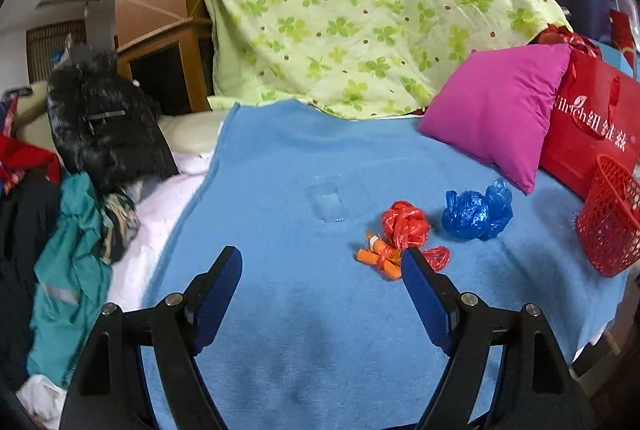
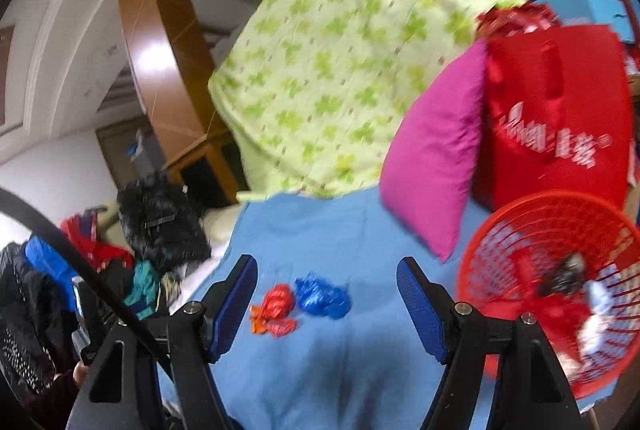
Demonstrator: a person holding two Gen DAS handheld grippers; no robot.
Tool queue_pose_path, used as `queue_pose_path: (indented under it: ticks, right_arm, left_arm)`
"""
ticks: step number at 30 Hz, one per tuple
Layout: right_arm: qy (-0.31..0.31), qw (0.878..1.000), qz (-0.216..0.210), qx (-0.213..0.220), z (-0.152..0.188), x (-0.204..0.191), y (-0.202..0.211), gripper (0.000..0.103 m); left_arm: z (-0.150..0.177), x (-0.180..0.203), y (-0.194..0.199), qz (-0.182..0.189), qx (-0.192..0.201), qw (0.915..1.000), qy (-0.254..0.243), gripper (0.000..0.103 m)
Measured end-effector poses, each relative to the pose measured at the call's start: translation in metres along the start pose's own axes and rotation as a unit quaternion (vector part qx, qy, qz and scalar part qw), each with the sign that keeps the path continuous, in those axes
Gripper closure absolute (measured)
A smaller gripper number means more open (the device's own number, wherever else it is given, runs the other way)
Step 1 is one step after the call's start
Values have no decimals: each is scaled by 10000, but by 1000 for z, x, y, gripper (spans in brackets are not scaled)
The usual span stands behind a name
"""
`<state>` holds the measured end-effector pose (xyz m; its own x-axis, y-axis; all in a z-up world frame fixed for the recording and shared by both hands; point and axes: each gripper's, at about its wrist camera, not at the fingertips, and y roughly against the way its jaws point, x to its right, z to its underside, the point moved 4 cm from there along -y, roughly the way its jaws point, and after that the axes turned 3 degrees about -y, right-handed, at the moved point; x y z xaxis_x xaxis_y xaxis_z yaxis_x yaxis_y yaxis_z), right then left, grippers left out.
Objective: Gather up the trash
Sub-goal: 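Move both open tools back toward the remaining bags on the blanket, then grasp the red plastic bag with the right tool while the left tool grasps the clear plastic tray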
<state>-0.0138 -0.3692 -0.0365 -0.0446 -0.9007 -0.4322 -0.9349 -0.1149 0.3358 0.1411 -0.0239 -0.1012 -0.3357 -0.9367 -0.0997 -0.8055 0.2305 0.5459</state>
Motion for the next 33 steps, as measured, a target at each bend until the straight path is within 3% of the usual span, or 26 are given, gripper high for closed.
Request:
queue_pose_path:
  ticks: [9,15,19,22,28,30,33]
  right_arm:
    - [-33,9933,-485,-1051,38,-23,-83,27]
    - [-281,9784,-902,-1837,65,-45,-166,28]
    - [-370,9688,-1052,-2213,79,-64,-224,30]
    - [-470,9648,-974,-2399,88,-70,-262,31]
    - [-526,9656,-143,-2544,103,-63,-330,33]
    - [-449,9630,-127,-2656,108,-65,-342,37]
    - [-305,9539,-69,-2984,123,-63,-355,51]
  left_arm:
    - [10,-4,-40,147,-318,9994,71,21]
    - [27,-14,-55,175,-493,9986,44,21]
    - [20,-37,-69,180,-555,9978,305,21]
    - [4,-53,-89,183,-583,9971,443,21]
    - [-28,-59,-139,320,-708,9958,492,21]
    - [-35,-55,-155,466,-786,9944,531,21]
    - [-48,-43,-183,731,-936,9906,680,21]
